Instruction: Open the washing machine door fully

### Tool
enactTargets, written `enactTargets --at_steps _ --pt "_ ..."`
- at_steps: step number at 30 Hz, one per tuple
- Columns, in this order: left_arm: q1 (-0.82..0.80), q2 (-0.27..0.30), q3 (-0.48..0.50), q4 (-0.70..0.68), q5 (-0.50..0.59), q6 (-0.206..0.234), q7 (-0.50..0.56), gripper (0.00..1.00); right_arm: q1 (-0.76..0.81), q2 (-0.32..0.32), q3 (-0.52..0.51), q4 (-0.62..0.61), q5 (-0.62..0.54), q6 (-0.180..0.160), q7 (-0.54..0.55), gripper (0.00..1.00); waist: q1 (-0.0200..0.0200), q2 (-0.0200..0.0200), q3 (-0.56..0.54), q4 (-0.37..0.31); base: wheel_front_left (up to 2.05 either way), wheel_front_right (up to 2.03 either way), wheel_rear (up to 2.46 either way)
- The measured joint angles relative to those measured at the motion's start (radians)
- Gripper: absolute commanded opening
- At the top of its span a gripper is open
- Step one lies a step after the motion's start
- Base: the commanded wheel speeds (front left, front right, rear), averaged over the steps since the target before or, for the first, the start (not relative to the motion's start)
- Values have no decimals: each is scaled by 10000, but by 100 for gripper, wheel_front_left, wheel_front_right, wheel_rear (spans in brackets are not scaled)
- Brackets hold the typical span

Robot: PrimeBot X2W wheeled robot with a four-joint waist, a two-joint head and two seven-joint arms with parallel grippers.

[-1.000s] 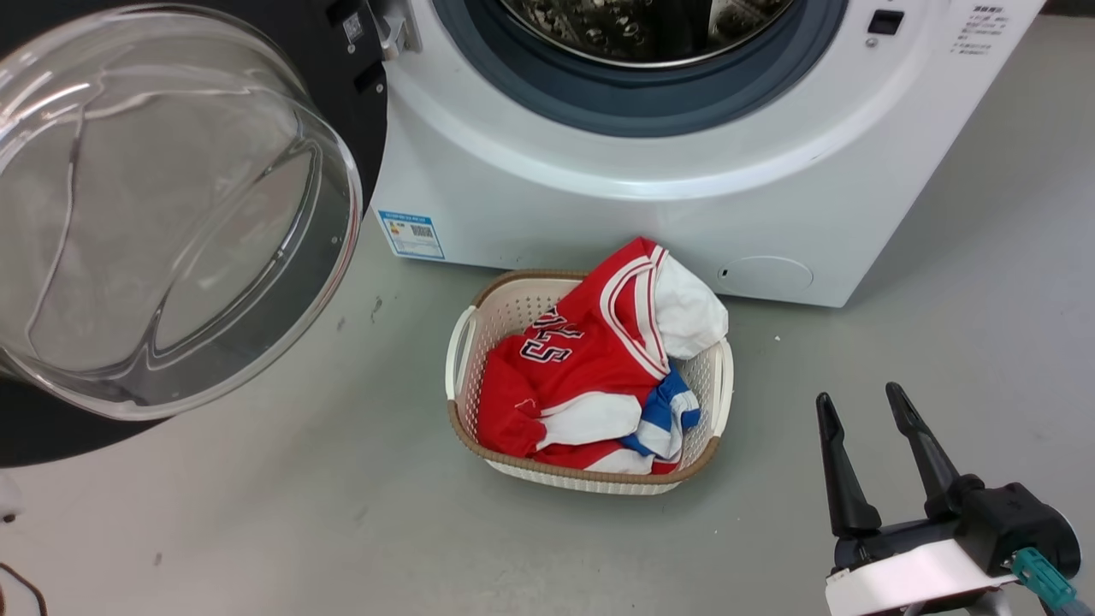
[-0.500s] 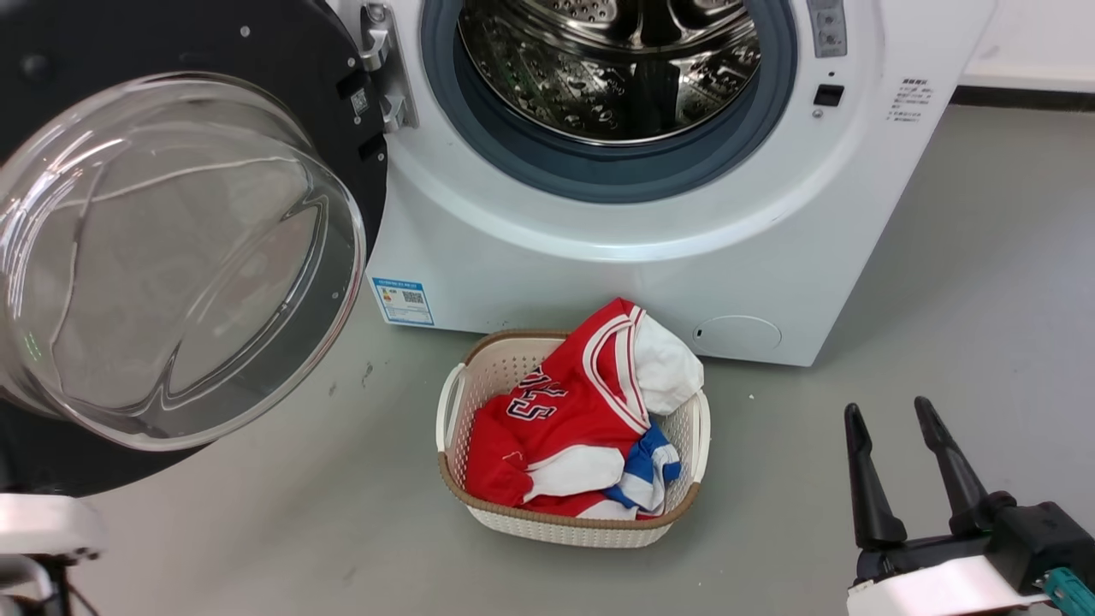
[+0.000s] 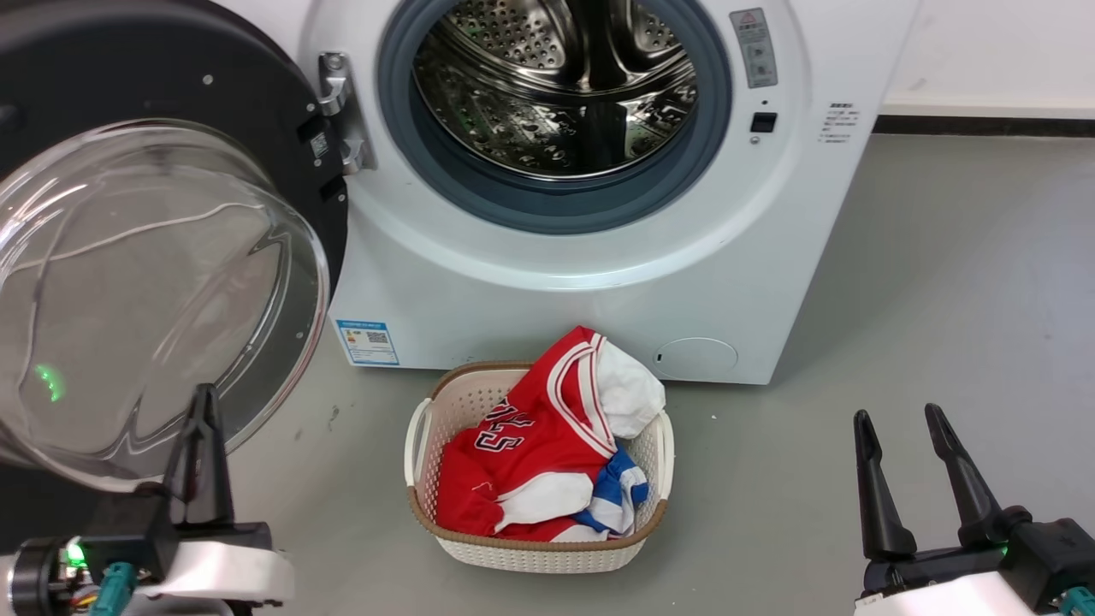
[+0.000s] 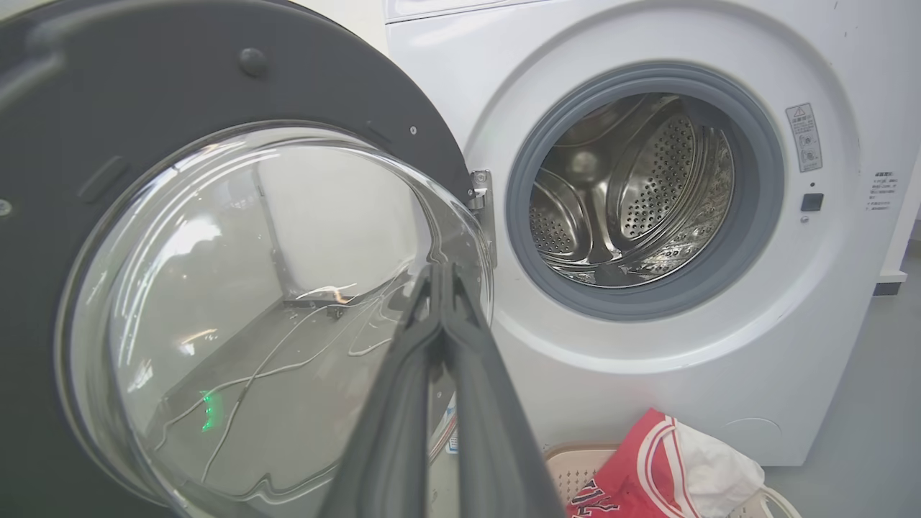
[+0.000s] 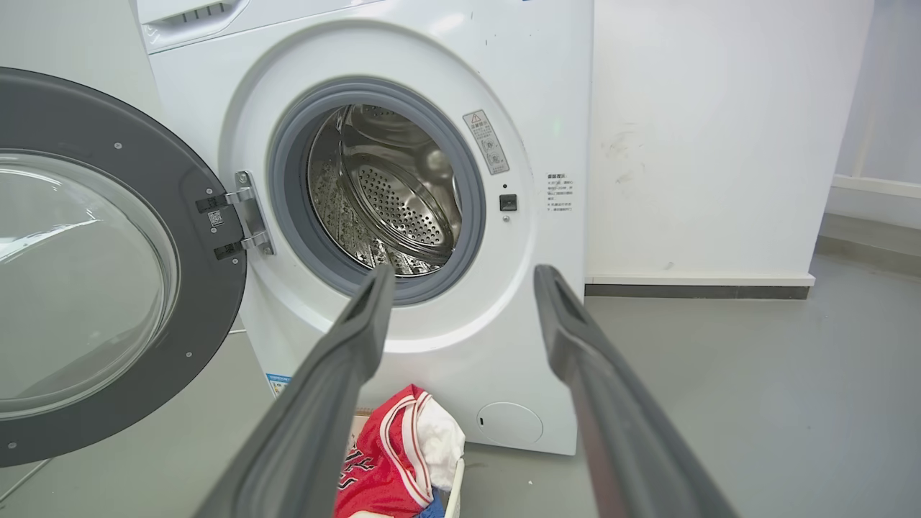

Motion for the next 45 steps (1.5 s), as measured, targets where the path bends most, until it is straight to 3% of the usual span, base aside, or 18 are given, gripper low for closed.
enactTargets --at_steps 11,20,22,23,24,43,44,45 --pt "623 -265 -1356 121 -184 165 0 0 196 0 -84 -48 2 0 0 100 0 0 -103 -621 0 0 0" --pt "1038 -301 -1764 316 -261 861 0 3 399 0 -96 90 104 0 0 100 0 0 -185 -920 0 0 0" --pt "1090 -301 -1806 357 -334 936 0 31 430 0 -92 123 111 0 0 100 0 0 -198 -940 0 0 0" --pt "1099 -301 -1827 366 -337 966 0 88 453 0 -92 138 136 0 0 100 0 0 -200 -940 0 0 0" --pt "1102 -303 -1856 366 -336 1018 0 100 465 0 -100 153 163 0 0 100 0 0 -204 -935 0 0 0" --pt "1211 -309 -1975 253 -508 1150 0 100 557 0 -86 173 278 0 0 100 0 0 -236 -810 0 0 0" --pt "1218 -311 -1977 328 -508 1143 -2 0 564 -2 -81 249 274 0 2 0 0 0 -237 -810 0 0 0" --pt "1243 -313 -1979 439 -508 1143 0 0 590 0 -67 345 274 0 6 0 0 0 -237 -809 0 0 0"
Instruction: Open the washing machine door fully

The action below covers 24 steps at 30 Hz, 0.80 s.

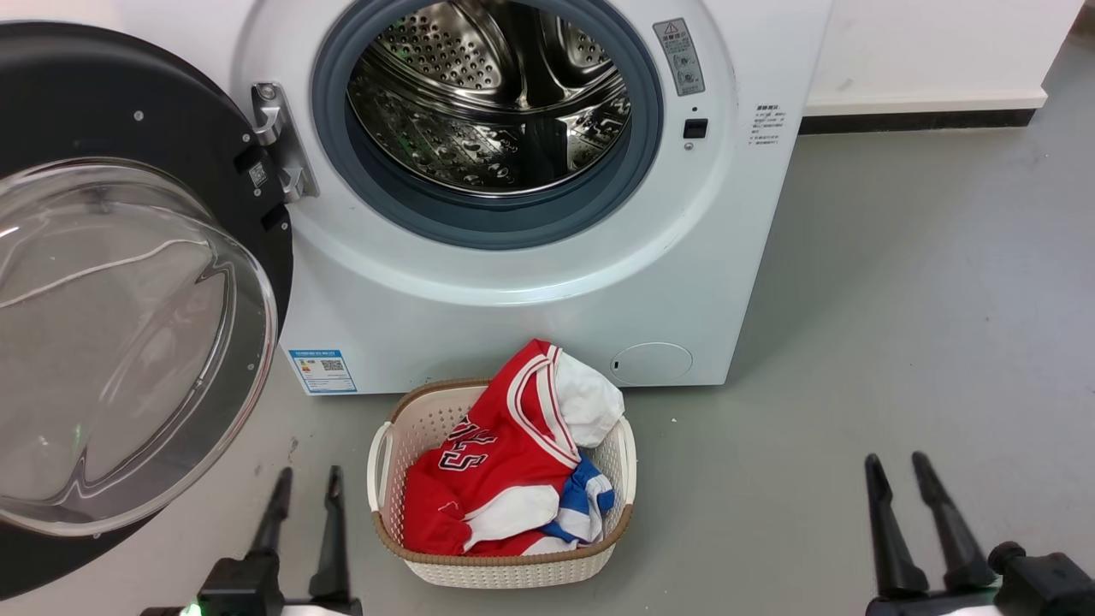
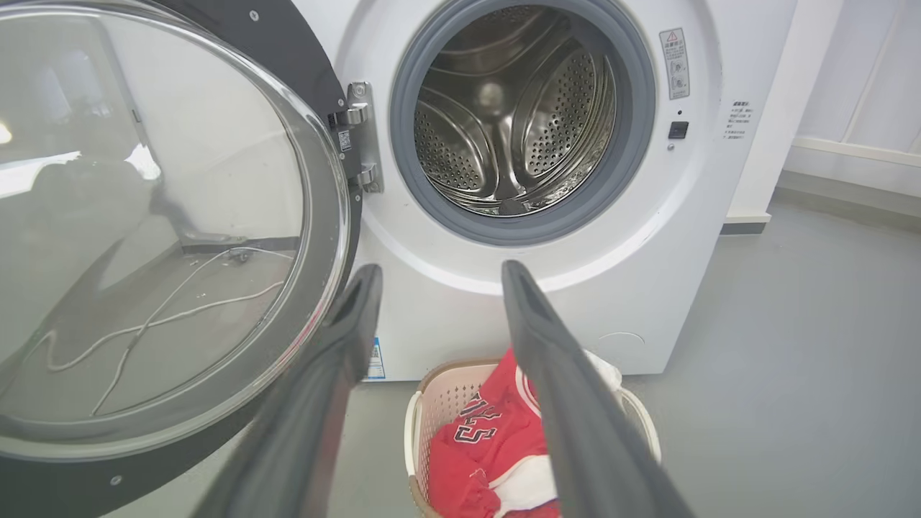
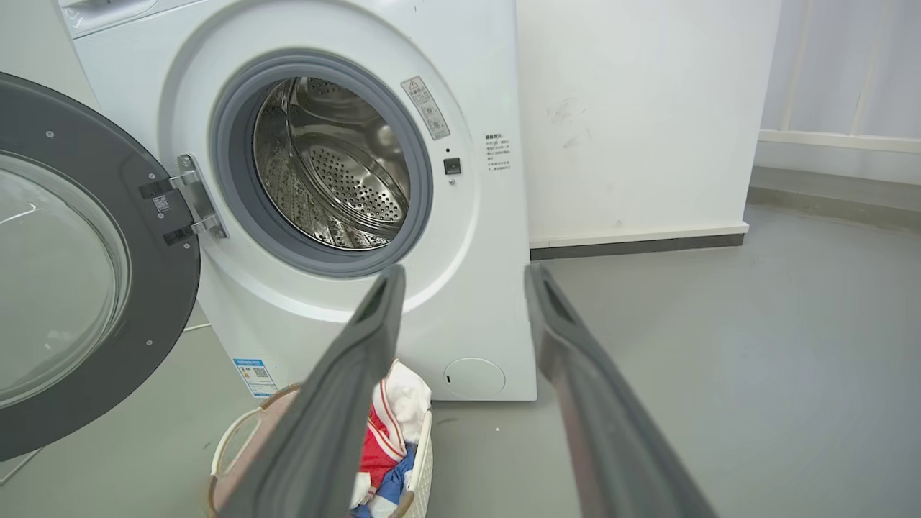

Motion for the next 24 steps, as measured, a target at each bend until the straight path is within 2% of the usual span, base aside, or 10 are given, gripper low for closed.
enactTargets --at_steps 4,24 --pt "68 -6 2 401 -69 -12 40 0 30 -2 31 357 44 0 44 0 0 0 2 3 0 0 0" --pt "-293 -10 276 802 -3956 -311 986 0 -468 -148 31 947 3908 0 732 0 0 0 29 59 0 0 0"
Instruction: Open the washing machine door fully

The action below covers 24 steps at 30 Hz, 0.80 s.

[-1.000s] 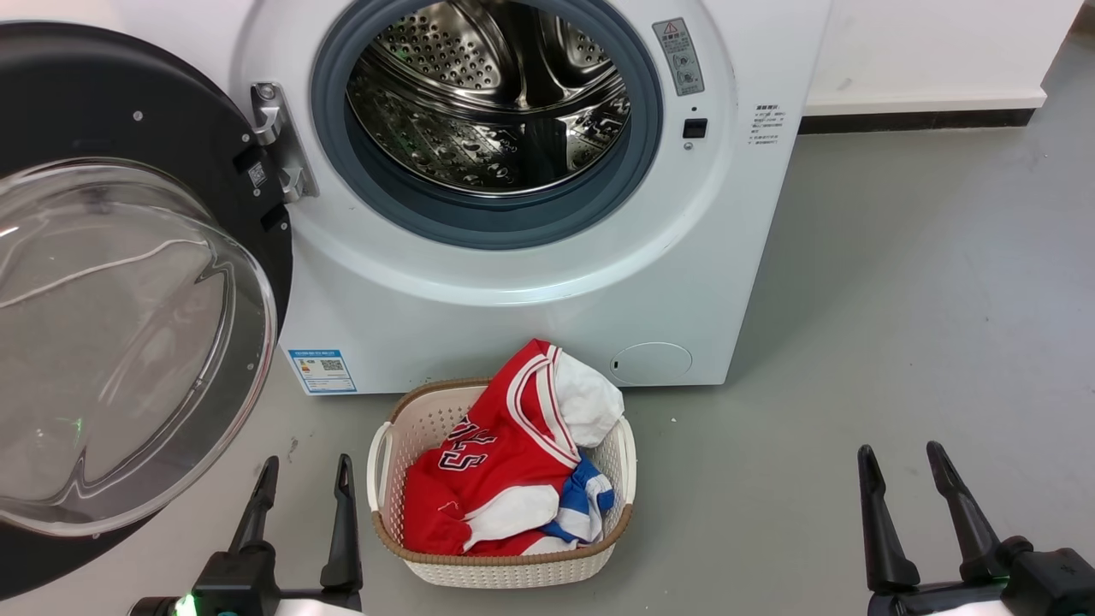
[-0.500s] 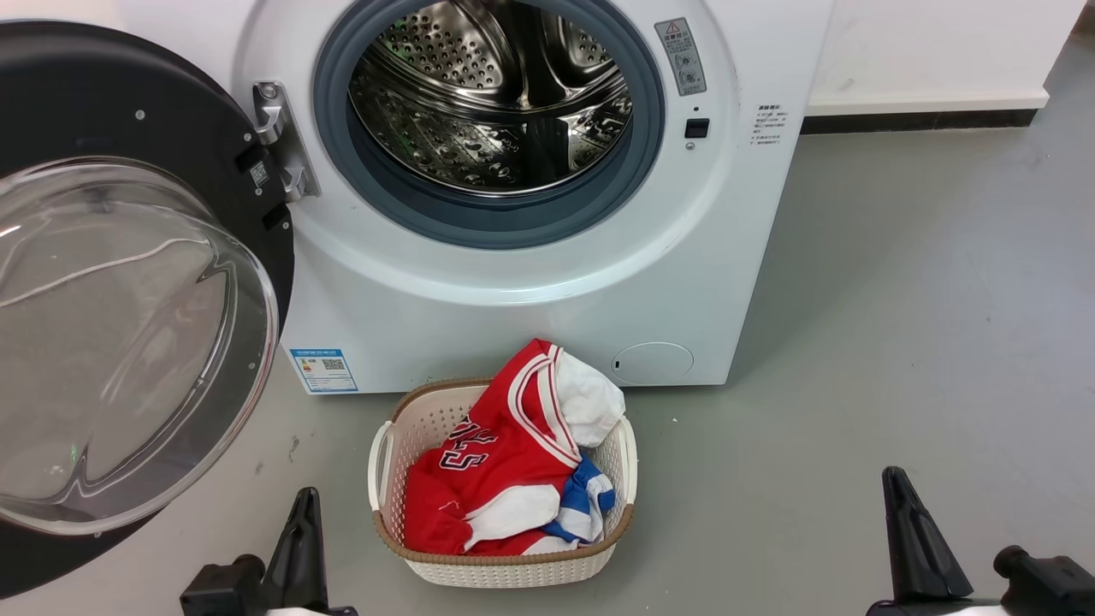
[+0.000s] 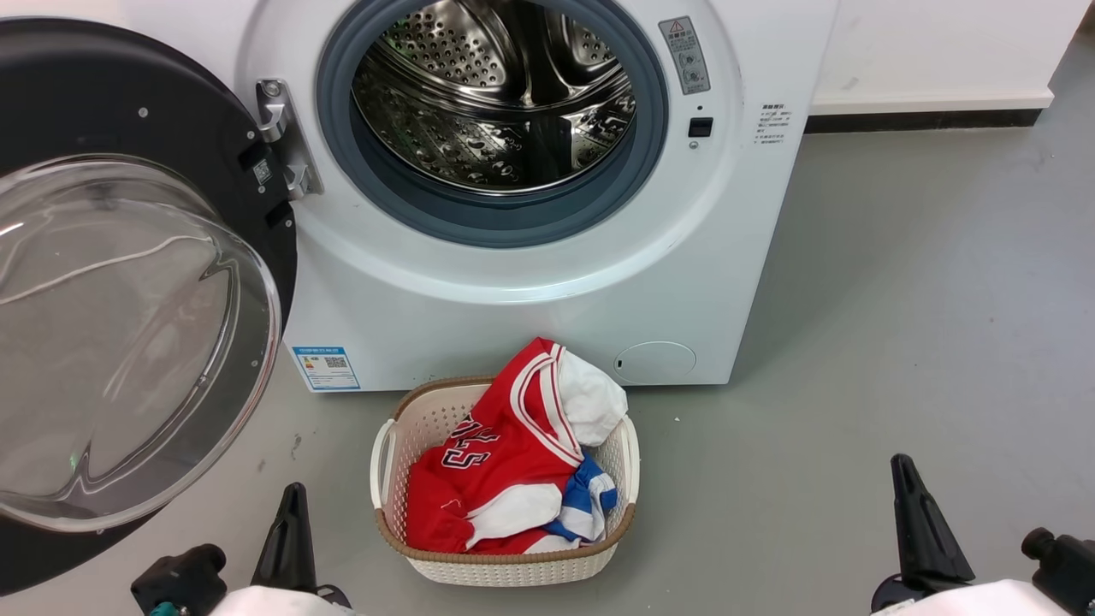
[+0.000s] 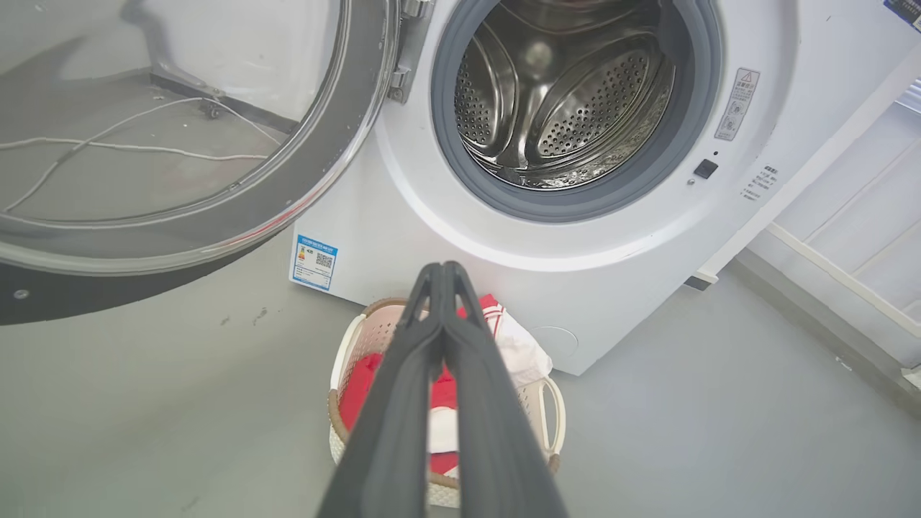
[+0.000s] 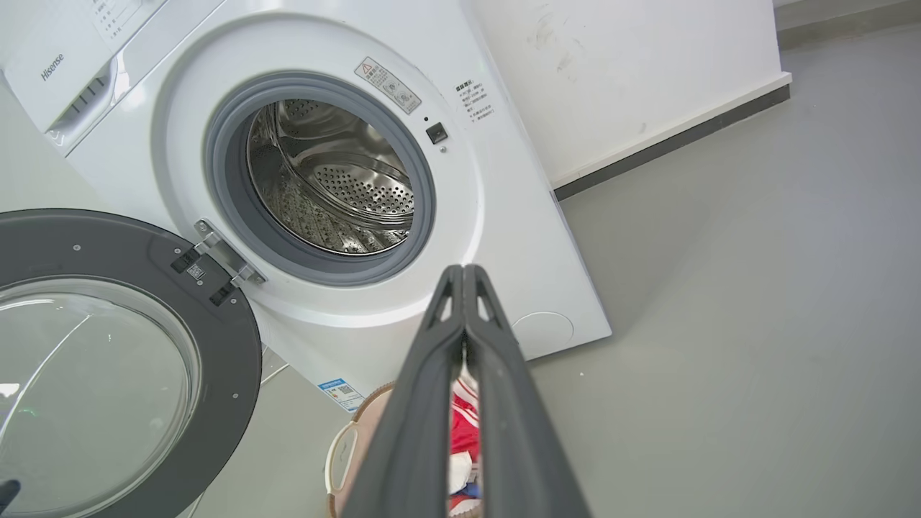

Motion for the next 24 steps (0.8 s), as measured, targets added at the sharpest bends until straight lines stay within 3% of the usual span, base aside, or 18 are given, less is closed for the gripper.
enactTargets --at_steps 24 --pt "-584 0 234 332 -3565 -324 859 0 -644 -117 -128 531 3450 -2 736 0 0 0 30 64 0 0 0"
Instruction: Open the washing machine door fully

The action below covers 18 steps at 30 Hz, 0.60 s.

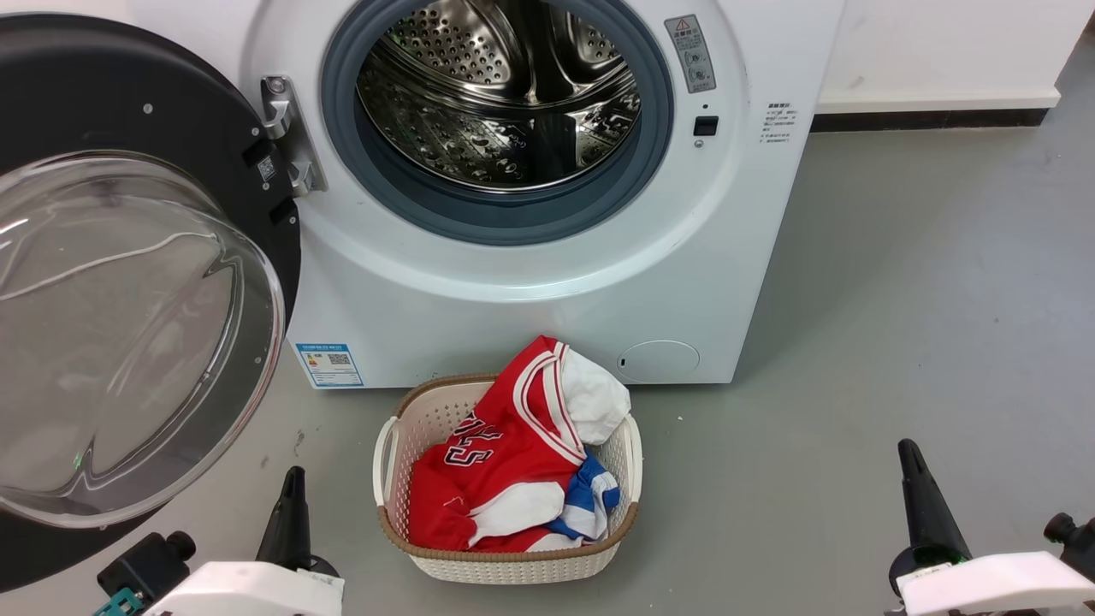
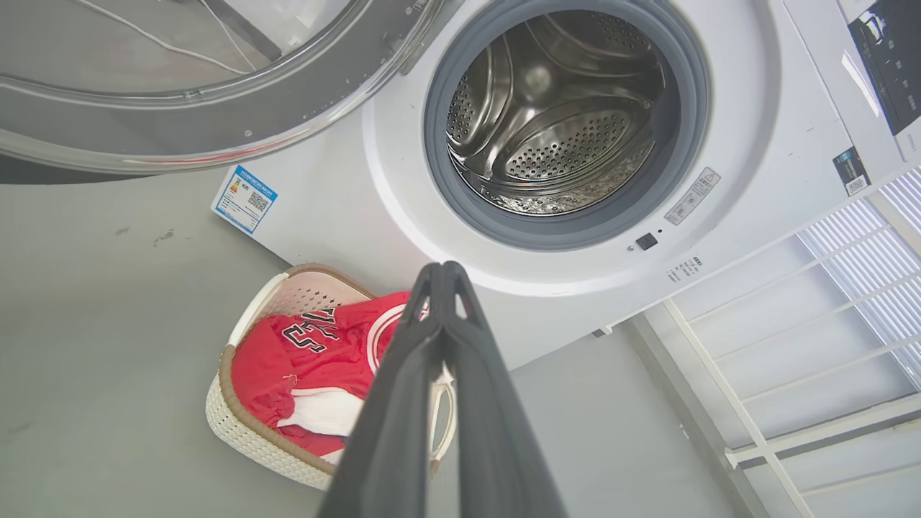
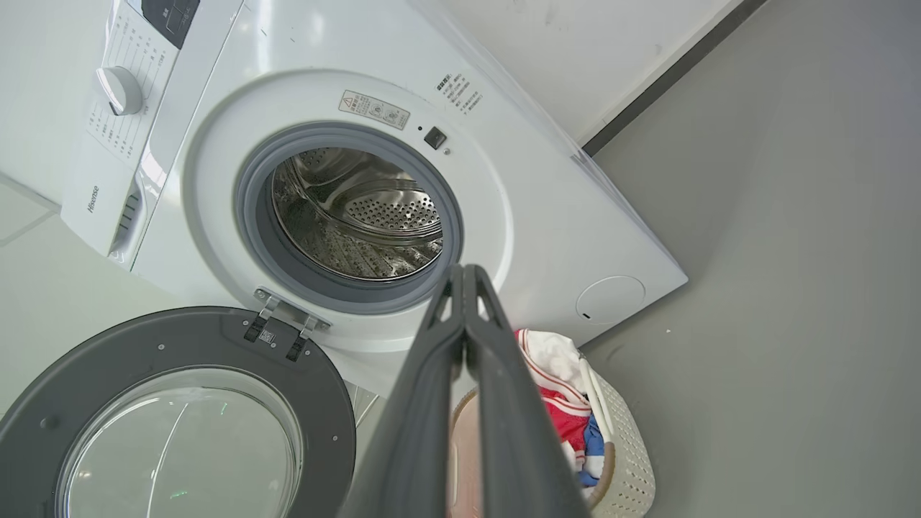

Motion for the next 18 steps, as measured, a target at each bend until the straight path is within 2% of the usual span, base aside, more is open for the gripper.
enactTargets --at_steps 18 --pt "-400 0 178 234 -2376 -198 587 0 -436 -40 -159 364 2240 0 554 0 0 0 25 53 0 0 0"
